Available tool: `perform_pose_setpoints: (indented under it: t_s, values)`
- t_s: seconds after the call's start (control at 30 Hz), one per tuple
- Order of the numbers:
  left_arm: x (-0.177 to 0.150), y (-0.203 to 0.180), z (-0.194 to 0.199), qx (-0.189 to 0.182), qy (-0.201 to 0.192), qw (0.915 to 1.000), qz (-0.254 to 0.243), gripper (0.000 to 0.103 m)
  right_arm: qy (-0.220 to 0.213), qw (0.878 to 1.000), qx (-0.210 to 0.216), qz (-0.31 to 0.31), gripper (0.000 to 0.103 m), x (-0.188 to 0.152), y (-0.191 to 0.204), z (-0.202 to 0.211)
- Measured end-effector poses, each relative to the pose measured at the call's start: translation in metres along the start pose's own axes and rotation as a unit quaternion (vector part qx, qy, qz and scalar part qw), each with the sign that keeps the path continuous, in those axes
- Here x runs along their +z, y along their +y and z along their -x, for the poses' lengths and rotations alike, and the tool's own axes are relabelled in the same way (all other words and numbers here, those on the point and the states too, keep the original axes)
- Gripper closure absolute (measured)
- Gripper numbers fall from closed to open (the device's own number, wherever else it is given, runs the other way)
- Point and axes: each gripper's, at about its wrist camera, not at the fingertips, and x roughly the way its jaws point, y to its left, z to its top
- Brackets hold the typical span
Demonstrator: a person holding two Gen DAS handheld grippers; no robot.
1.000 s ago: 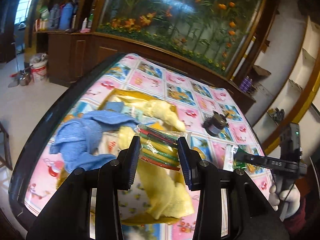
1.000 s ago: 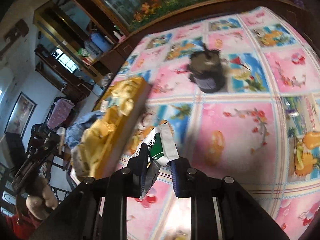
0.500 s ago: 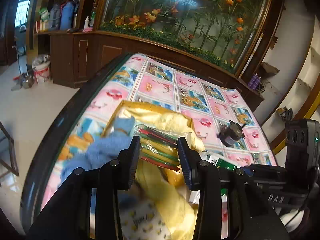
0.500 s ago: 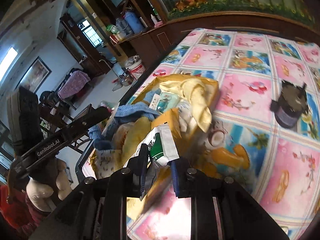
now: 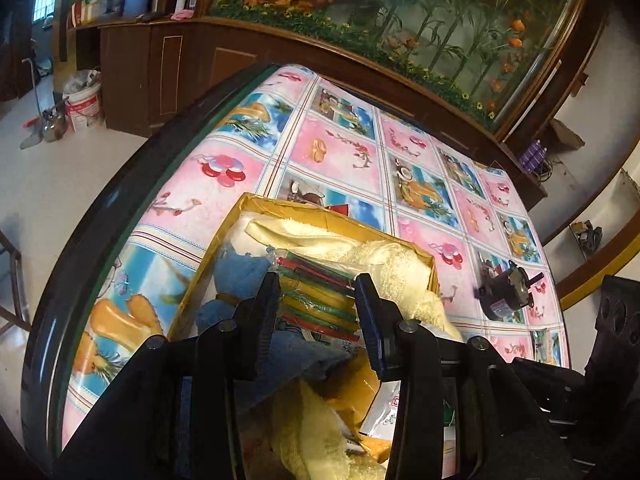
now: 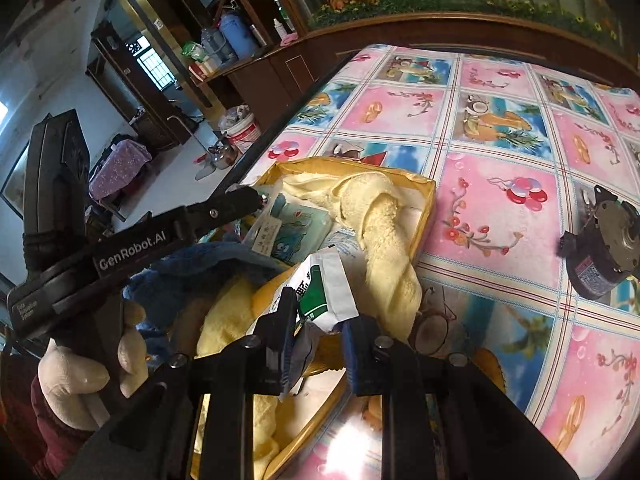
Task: Organize soft objects
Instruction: 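Drop the pencils in the tray while the right tool drops the white packet there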
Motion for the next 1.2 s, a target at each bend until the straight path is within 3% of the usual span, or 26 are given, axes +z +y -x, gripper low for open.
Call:
perform_pose_setpoints:
  t_s: [0.1,0.23,0.37,0.57,0.9,1.07,1.2]
  values:
    - [-0.001,0.000,-0.003,0.006,0.001,1.0000,0.000,0.065,0.001,1.000,-0.003,0.004,0.083,0.002,0.001,-0.005]
    - [-0.001,0.000,-0.003,0.010,0.001,1.0000,0.000,0.051,0.002,1.000,-0.020,0.021,0.082,0.005,0.006,-0.012]
    - [-0.001,0.000,0.006,0.025,-0.008,0.9996,0.006,0.050,-0.004,0.998,-0.039,0.040,0.077,0.006,0.011,-0.015]
    - [-0.004,-0.003,0.036,0.065,-0.051,0.9965,0.008,0.050,-0.030,0.998,-0.029,0.057,0.053,0.005,0.021,-0.003]
    - [-0.026,-0.024,0.091,0.128,-0.137,0.9819,-0.024,0.050,-0.052,0.996,-0.016,0.065,0.052,0.004,0.031,0.016]
    - [-0.037,-0.034,0.109,0.146,-0.160,0.9755,-0.037,0.047,-0.055,0.997,-0.009,0.056,0.052,-0.003,0.031,0.024]
    - [-0.045,-0.041,0.116,0.146,-0.162,0.9750,-0.044,0.047,-0.061,0.997,-0.009,0.053,0.052,-0.010,0.031,0.032]
